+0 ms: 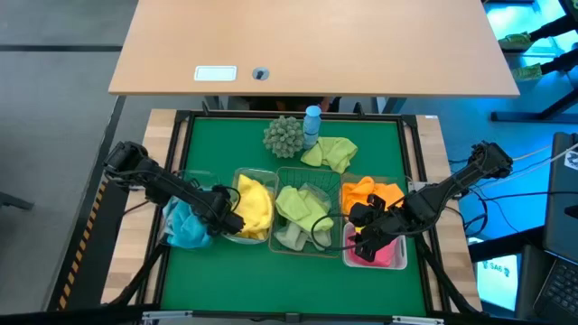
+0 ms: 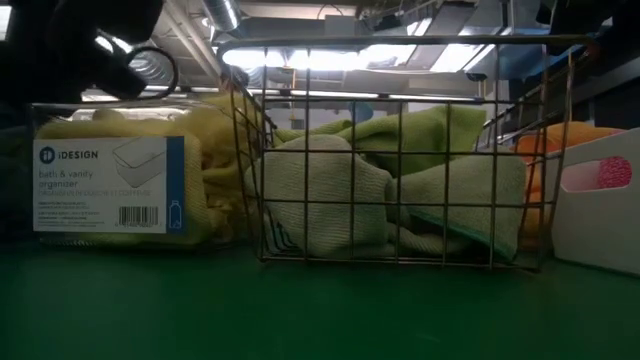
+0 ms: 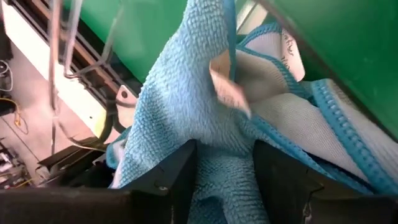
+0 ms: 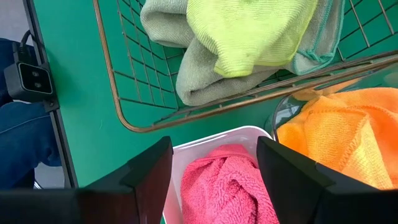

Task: Sort microfiber towel by color & place in baskets
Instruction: Put the blue microfiber cloth into the left transparent bin, then put the green microfiber cloth into the black wire basket

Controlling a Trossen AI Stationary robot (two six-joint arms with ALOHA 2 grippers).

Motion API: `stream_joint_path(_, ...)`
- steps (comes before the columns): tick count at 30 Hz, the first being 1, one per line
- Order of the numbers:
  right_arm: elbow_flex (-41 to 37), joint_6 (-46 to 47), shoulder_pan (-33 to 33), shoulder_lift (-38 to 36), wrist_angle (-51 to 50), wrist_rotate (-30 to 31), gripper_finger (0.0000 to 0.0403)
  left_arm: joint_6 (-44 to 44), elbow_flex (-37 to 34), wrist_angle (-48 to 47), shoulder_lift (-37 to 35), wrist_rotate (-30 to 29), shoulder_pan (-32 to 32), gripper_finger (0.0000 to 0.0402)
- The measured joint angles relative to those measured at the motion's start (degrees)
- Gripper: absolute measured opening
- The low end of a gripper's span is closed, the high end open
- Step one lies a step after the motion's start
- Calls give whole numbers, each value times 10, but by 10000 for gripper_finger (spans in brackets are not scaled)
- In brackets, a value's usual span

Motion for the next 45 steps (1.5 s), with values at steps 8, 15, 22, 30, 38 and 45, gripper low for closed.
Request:
stream_joint_path(8, 0, 0, 0, 0, 0, 0, 232, 17, 55, -29, -6, -7, 0, 153)
stream_joint_path(15, 0, -2, 0, 0, 3, 26, 232, 44, 104, -31, -52, -19, 0, 153)
stream_joint_path(22, 0, -14, -13, 0, 7, 85, 232, 85, 144, -25, -123, -24, -5, 153)
stream_joint_path(30, 27, -73, -118, -11, -8, 97, 232, 139, 153, 108, -178, -87, -21, 153)
stream_joint_path(38, 84, -204, -265, -12, -6, 72, 232, 180, 153, 217, -178, -147, -24, 153)
stream_joint_path(45, 84, -313, -405, -6, -39, 42, 232, 191, 153, 227, -178, -157, -23, 153)
